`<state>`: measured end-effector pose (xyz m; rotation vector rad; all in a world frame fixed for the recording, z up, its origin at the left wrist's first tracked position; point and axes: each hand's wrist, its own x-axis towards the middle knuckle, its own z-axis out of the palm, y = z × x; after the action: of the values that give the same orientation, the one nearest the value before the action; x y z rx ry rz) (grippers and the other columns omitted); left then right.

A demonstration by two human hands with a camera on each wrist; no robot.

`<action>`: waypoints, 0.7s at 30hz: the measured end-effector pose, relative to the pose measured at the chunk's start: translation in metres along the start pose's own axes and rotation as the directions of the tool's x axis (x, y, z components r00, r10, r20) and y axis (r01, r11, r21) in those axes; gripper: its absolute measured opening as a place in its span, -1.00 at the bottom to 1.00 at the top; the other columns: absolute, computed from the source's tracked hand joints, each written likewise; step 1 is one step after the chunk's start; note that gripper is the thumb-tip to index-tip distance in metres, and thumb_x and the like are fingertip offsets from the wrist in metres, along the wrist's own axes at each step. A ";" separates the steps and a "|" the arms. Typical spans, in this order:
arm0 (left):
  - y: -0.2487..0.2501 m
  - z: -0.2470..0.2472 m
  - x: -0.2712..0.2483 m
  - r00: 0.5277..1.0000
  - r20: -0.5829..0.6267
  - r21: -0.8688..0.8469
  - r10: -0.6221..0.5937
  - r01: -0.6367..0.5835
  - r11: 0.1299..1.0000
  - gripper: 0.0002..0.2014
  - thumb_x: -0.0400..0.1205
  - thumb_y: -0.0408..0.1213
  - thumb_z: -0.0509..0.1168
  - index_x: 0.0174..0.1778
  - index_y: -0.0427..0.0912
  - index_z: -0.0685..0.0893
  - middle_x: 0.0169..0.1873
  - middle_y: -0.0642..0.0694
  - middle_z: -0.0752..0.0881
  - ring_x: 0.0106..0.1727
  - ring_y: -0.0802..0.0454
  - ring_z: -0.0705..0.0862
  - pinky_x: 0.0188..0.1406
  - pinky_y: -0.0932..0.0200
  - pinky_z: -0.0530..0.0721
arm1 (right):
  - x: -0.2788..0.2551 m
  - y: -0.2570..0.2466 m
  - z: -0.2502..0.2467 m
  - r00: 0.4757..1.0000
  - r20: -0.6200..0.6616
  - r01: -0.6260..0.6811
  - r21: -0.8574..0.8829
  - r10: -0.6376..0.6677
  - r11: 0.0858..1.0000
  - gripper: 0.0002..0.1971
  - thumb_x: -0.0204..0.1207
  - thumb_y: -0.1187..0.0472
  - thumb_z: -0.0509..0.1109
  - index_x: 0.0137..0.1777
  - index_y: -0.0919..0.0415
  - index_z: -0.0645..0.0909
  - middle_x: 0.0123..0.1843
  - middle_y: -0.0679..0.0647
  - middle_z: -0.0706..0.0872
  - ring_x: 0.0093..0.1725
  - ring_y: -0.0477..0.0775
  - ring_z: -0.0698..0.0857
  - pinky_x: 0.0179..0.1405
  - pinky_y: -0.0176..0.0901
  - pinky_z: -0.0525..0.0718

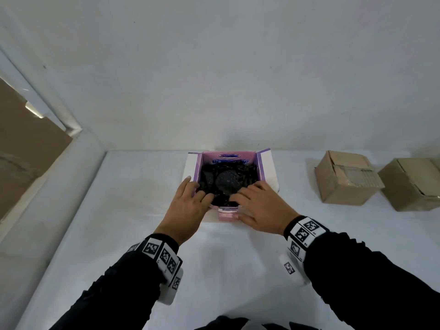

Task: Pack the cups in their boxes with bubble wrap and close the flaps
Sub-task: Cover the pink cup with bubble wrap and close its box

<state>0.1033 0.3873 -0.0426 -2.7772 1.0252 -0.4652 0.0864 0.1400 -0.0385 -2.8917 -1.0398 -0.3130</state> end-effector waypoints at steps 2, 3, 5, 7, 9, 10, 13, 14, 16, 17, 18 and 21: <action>0.002 0.000 -0.005 1.000 0.028 0.023 0.007 -0.008 1.000 -0.87 0.49 -0.40 0.26 -0.13 -0.14 0.67 -0.37 -0.06 0.64 0.18 -0.29 0.60 0.62 -0.29 0.14 | 0.000 -0.010 0.008 1.000 0.013 0.017 0.038 -0.017 0.999 -0.65 0.56 -0.03 0.20 0.29 0.01 0.58 0.05 -0.07 0.67 -0.01 0.05 0.61 0.09 0.02 0.49; 0.003 -0.002 -0.006 0.998 0.068 0.032 -0.002 0.000 0.999 -0.82 0.47 -0.41 0.19 -0.17 -0.13 0.68 -0.39 -0.04 0.66 0.22 -0.26 0.60 0.64 -0.29 0.07 | 0.000 -0.013 0.011 1.000 0.024 -0.007 0.044 0.006 0.999 -0.65 0.54 0.00 0.20 0.28 0.01 0.59 0.03 -0.07 0.69 -0.02 0.05 0.61 0.06 0.01 0.48; 0.007 -0.007 -0.004 0.989 0.145 0.042 -0.040 0.034 0.999 -0.77 0.37 -0.37 0.14 -0.24 -0.11 0.70 -0.43 0.00 0.66 0.22 -0.16 0.61 0.65 -0.31 -0.08 | 0.001 -0.018 0.015 0.997 0.036 -0.063 0.022 0.063 0.998 -0.66 0.51 0.00 0.19 0.21 0.03 0.63 -0.05 -0.07 0.73 -0.06 0.07 0.61 0.01 0.04 0.48; 0.012 -0.013 0.003 0.973 0.216 0.035 -0.077 0.071 0.997 -0.83 0.25 -0.32 0.21 -0.35 -0.09 0.69 -0.49 0.05 0.62 0.10 -0.09 0.62 0.63 -0.36 -0.17 | 0.004 -0.022 0.014 0.993 0.061 -0.101 -0.012 0.101 0.995 -0.66 0.47 0.00 0.15 0.09 0.05 0.68 -0.12 -0.04 0.74 -0.10 0.11 0.61 -0.05 0.05 0.45; 0.015 -0.015 0.009 0.964 0.257 0.034 -0.073 0.067 0.997 -0.88 0.20 -0.28 0.28 -0.41 -0.08 0.69 -0.47 0.04 0.59 -0.02 -0.09 0.61 0.62 -0.40 -0.11 | 0.010 -0.023 0.009 0.987 0.096 -0.127 -0.023 0.128 0.992 -0.61 0.42 -0.02 0.08 0.01 0.05 0.70 -0.07 -0.01 0.69 -0.08 0.13 0.59 -0.11 0.03 0.43; 0.015 -0.014 0.011 0.962 0.267 0.046 -0.063 0.053 0.998 -0.88 0.21 -0.26 0.31 -0.39 -0.07 0.70 -0.39 0.00 0.59 -0.05 -0.10 0.60 0.61 -0.41 -0.05 | 0.013 -0.024 0.005 0.984 0.117 -0.136 -0.021 0.137 0.990 -0.59 0.40 -0.03 0.06 0.01 0.06 0.70 -0.02 0.01 0.65 -0.05 0.14 0.58 -0.11 0.03 0.43; 0.016 -0.010 0.010 0.966 0.255 0.075 -0.026 0.007 0.997 -0.85 0.35 -0.24 0.28 -0.24 -0.06 0.72 -0.15 -0.06 0.54 -0.16 -0.08 0.58 0.64 -0.33 0.00 | 0.014 -0.028 -0.003 0.968 0.201 -0.149 -0.007 0.148 0.989 -0.65 0.41 0.04 0.15 0.13 0.09 0.60 0.02 0.01 0.66 0.02 0.16 0.58 0.04 0.09 0.39; 0.017 -0.009 0.009 0.965 0.260 0.079 -0.010 -0.011 0.997 -0.83 0.38 -0.27 0.23 -0.18 -0.07 0.69 -0.13 -0.06 0.52 -0.21 -0.06 0.57 0.66 -0.30 -0.06 | 0.013 -0.029 -0.005 0.956 0.253 -0.152 0.002 0.146 0.988 -0.64 0.41 0.09 0.22 0.20 0.10 0.54 0.01 0.01 0.69 0.04 0.16 0.59 0.15 0.10 0.36; 0.020 -0.009 0.007 0.962 0.272 0.075 0.011 -0.032 0.997 -0.74 0.37 -0.34 0.06 -0.14 -0.11 0.62 -0.23 -0.04 0.49 -0.31 -0.06 0.55 0.66 -0.26 -0.19 | 0.013 -0.032 -0.009 0.920 0.360 -0.173 0.009 0.158 0.985 -0.57 0.37 0.18 0.27 0.28 0.11 0.43 -0.05 0.02 0.71 0.03 0.15 0.60 0.35 0.11 0.27; 0.020 -0.011 0.007 0.962 0.272 0.063 0.010 -0.028 0.998 -0.68 0.34 -0.35 -0.04 -0.17 -0.12 0.59 -0.31 -0.02 0.47 -0.35 -0.07 0.54 0.66 -0.25 -0.24 | 0.015 -0.032 -0.011 0.908 0.386 -0.186 0.019 0.164 0.982 -0.56 0.35 0.20 0.28 0.27 0.11 0.40 -0.09 0.02 0.70 0.01 0.15 0.61 0.42 0.11 0.23; 0.021 -0.014 0.009 0.962 0.272 0.045 0.006 -0.019 0.999 -0.64 0.29 -0.33 -0.11 -0.20 -0.13 0.57 -0.38 0.00 0.46 -0.39 -0.07 0.54 0.65 -0.25 -0.28 | 0.018 -0.031 -0.014 0.904 0.392 -0.202 0.043 0.169 0.978 -0.59 0.35 0.19 0.27 0.23 0.11 0.40 -0.14 0.01 0.68 -0.02 0.16 0.62 0.45 0.12 0.21; 0.020 -0.021 0.015 0.959 0.283 0.006 -0.014 0.013 1.000 -0.61 0.21 -0.29 -0.15 -0.19 -0.14 0.51 -0.55 0.04 0.43 -0.48 -0.09 0.53 0.62 -0.29 -0.33 | 0.020 -0.020 -0.021 0.959 0.232 -0.178 0.037 0.164 0.983 -0.75 0.31 0.05 0.15 -0.04 0.11 0.46 -0.25 -0.03 0.57 -0.14 0.16 0.63 0.34 0.15 0.37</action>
<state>0.0948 0.3615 -0.0241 -2.7422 0.9360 -0.0645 0.0853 0.1661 -0.0143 -2.9896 -0.7985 0.0587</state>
